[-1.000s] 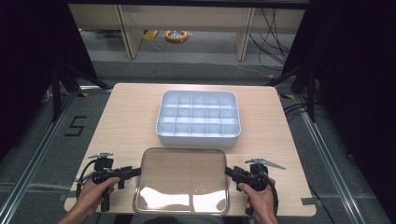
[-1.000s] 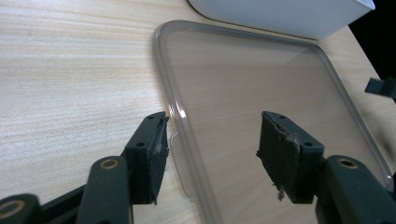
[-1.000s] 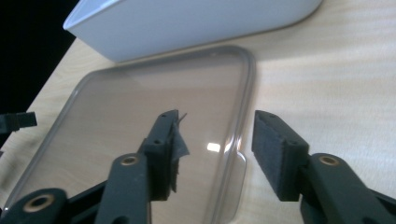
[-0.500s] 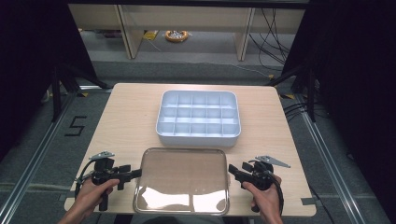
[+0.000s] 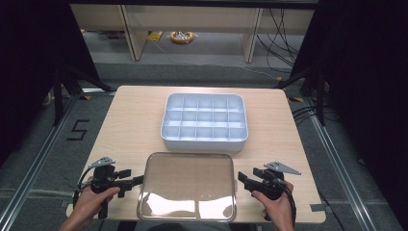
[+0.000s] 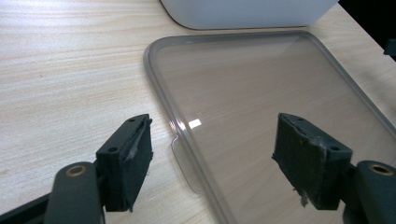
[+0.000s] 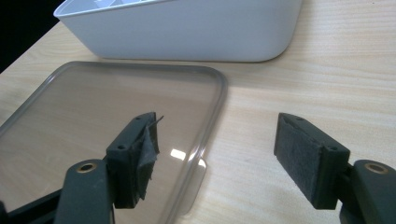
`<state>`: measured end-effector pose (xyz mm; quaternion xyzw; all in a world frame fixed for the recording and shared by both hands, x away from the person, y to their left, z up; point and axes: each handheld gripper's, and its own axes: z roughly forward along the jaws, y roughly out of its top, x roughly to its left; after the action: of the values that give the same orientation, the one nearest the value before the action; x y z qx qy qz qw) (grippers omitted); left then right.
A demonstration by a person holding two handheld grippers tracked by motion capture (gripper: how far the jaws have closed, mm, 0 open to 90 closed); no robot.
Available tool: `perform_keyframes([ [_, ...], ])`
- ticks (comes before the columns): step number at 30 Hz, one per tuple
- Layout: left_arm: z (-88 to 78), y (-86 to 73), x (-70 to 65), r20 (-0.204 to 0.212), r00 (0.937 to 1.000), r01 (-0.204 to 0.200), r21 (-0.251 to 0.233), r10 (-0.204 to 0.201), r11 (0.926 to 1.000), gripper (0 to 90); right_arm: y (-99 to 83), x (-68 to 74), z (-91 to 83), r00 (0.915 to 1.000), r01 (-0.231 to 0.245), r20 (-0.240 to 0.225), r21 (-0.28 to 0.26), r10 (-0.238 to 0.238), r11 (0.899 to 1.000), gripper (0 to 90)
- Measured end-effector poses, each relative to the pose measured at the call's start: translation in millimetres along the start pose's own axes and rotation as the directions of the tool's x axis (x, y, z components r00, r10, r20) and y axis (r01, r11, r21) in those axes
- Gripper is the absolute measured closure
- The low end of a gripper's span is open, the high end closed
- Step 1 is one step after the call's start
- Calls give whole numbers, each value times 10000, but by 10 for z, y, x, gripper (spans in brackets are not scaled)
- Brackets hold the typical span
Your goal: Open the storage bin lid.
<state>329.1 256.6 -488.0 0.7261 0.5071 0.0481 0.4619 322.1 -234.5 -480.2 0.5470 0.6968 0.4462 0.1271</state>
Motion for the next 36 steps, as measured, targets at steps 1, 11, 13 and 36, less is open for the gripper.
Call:
perform_keyframes([
  [1, -1, -7, -7, 13, 10000, 8, -21, -8, 10000, 267, -8, 36, -16, 9993, -369, 40, 50, 369, 9993, 302],
  [11, -56, -77, -63, 68, 9990, -431, -54, 431, 9991, 233, -95, -6, -110, 9996, 210, 202, 155, -213, 9997, 251],
  [13, -66, -96, -75, 86, 9990, -447, -57, 447, 9990, 232, -120, 4, -121, 9999, 112, 45, 86, -112, 9999, 246],
  [36, -196, -283, -226, 289, 9962, -820, -74, 821, 9966, 205, -327, 56, -307, 9997, 249, 10, 181, -249, 9995, 206],
])
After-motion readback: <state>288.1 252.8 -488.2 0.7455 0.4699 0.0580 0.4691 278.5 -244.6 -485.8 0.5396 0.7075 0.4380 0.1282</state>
